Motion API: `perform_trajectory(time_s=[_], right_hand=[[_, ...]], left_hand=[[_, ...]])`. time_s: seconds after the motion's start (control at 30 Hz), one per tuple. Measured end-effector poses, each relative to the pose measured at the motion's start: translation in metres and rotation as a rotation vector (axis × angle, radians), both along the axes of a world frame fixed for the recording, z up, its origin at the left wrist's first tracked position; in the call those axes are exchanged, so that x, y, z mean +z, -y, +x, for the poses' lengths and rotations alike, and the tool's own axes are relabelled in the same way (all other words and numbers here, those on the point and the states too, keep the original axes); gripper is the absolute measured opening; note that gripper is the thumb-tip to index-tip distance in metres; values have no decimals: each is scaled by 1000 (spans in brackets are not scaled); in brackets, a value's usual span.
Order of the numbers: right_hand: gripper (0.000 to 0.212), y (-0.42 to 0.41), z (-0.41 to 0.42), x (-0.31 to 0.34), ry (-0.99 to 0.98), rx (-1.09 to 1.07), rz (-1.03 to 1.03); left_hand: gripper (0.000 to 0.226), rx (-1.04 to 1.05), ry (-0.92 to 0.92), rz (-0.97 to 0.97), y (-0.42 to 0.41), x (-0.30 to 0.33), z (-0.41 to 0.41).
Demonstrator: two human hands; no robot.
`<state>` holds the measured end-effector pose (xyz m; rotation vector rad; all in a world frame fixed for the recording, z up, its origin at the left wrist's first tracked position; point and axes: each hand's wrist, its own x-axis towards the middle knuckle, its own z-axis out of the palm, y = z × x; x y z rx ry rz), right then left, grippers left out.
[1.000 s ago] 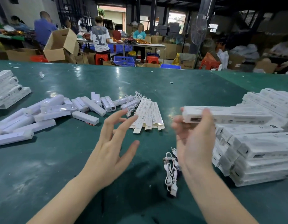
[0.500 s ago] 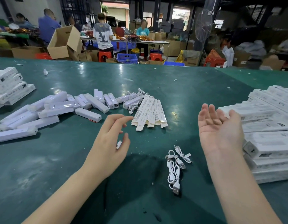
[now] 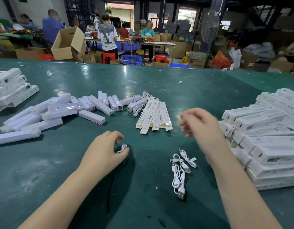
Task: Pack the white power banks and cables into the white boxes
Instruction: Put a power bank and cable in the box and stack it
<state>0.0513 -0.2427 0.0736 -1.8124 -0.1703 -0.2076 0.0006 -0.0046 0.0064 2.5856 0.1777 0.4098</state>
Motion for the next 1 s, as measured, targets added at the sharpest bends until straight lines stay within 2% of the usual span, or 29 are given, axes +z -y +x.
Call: perform_trajectory(time_s=[0.07, 0.13, 0.2, 0.23, 0.3, 0.4, 0.47, 0.53, 0.57, 0.67, 0.77, 0.87, 1.0], right_hand=[[9, 2, 0, -9, -6, 68, -529], [28, 2, -2, -18, -145, 163, -937], [38, 0, -4, -21, -245, 217, -1133], [33, -1, -5, -20, -246, 224, -1149], [27, -1, -3, -18, -259, 233, -1087], [45, -1, -2, -19, -340, 257, -1046], [37, -4, 5, -22, -274, 166, -1045], [28, -11, 18, -26, -168, 41, -999], [31, -15, 26, -28, -143, 7, -957], [45, -28, 54, -33, -189, 50, -888], [36, -38, 71, -43, -222, 59, -759], [29, -40, 71, -47, -114, -116, -510], [16, -31, 54, -33, 229, -327, -269]], left_hand=[[19, -27, -45, -3, 1, -1, 0], [18, -35, -50, -18, 2, 0, -1], [18, -38, -43, -21, 2, 1, 0], [18, -45, -40, -27, 3, 2, 0], [18, -76, -46, -29, 5, 4, -2], [10, -101, -53, 12, 8, 4, -4], [3, -101, -40, 27, 9, 4, -4], [12, -91, -27, 35, 10, 4, -4], [15, -82, -17, 37, 11, 4, -3], [18, -62, 10, 23, 10, 3, -2], [16, -57, 40, -15, 8, 3, -2], [13, -38, 68, -26, 6, 2, -2], [11, -10, 160, -48, 6, 5, -1]])
